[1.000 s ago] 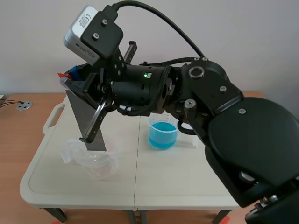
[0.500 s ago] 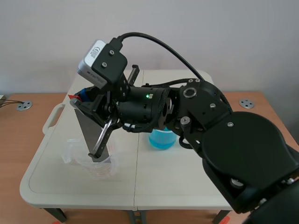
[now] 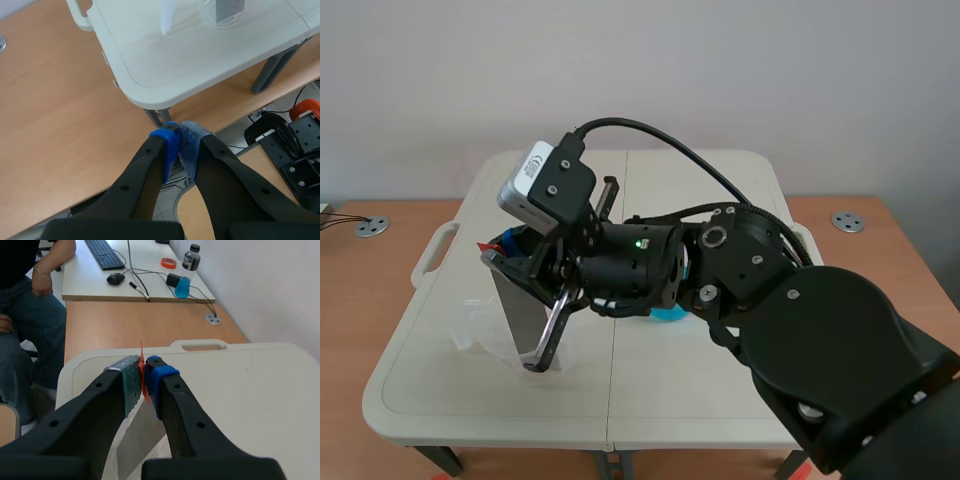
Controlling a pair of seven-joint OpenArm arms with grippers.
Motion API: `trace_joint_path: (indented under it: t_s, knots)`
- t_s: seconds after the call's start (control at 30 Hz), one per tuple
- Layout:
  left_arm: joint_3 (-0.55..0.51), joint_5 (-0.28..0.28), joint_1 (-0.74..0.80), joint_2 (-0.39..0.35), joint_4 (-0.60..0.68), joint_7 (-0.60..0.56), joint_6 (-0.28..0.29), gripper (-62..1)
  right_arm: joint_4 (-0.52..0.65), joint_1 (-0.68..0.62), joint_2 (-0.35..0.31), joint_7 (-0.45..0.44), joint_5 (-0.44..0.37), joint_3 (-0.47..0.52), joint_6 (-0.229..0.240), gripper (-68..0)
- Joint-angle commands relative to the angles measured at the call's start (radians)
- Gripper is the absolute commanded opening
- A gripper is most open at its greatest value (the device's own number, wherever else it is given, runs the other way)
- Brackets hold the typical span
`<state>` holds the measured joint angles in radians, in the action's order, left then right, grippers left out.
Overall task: Hold the metal plate by the orange handle, dip it into the blue solution, take it out and point at it, then put the plate back in the beaker on the left.
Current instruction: 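Return to the home posture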
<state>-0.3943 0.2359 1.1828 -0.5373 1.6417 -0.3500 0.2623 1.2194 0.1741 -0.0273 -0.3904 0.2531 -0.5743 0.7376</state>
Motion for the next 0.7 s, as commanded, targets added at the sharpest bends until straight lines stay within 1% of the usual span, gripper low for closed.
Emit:
trace_joint_path:
  t_s: [0.0,0.17,0.2,0.23,0.37,0.47,0.5,0.53,0.57,0.63,0.67]
  knots:
    - [-0.006,0.006,0.0,0.005,0.009,-0.016,0.001,-59.6,0.001,0.025,0.005,-0.014,0.007,-0.003,0.008,-66.2]
    - [-0.006,0.006,0.0,0.005,0.009,-0.016,0.001,-59.6,0.0,0.026,0.005,-0.016,0.017,-0.003,0.007,-66.2]
    - [-0.006,0.006,0.0,0.005,0.009,-0.016,0.001,-59.6,0.0,0.026,0.005,-0.016,0.024,-0.003,0.007,-65.1]
    - [-0.006,0.006,0.0,0.005,0.009,-0.016,0.001,-59.6,0.0,0.026,0.005,-0.016,0.032,-0.003,0.007,-62.8]
    - [-0.006,0.006,0.0,0.005,0.009,-0.015,0.001,-59.6,0.0,0.026,0.005,-0.016,0.033,-0.003,0.007,-49.7]
    - [-0.006,0.001,0.0,0.005,0.009,-0.012,0.002,-58.7,0.0,0.026,0.005,-0.016,0.033,-0.003,0.007,-43.4]
    - [-0.006,-0.013,0.0,0.005,0.009,-0.012,0.002,-55.2,0.0,0.026,0.005,-0.016,0.033,-0.003,0.007,-41.9]
    - [-0.006,-0.028,0.0,0.005,0.009,-0.012,0.002,-48.5,0.0,0.026,0.005,-0.016,0.033,-0.003,0.007,-40.2]
    - [-0.006,-0.039,0.0,0.005,0.009,-0.012,0.002,-38.3,0.0,0.026,0.005,-0.016,0.033,-0.003,0.003,-38.3]
    - [-0.006,-0.042,0.0,0.005,0.009,-0.012,0.002,-12.8,0.0,0.026,0.005,-0.016,0.032,-0.003,-0.004,-33.3]
    - [-0.006,-0.042,0.0,0.005,0.009,-0.012,0.002,-1.2,0.0,0.026,0.005,-0.016,0.032,-0.003,-0.013,-30.3]
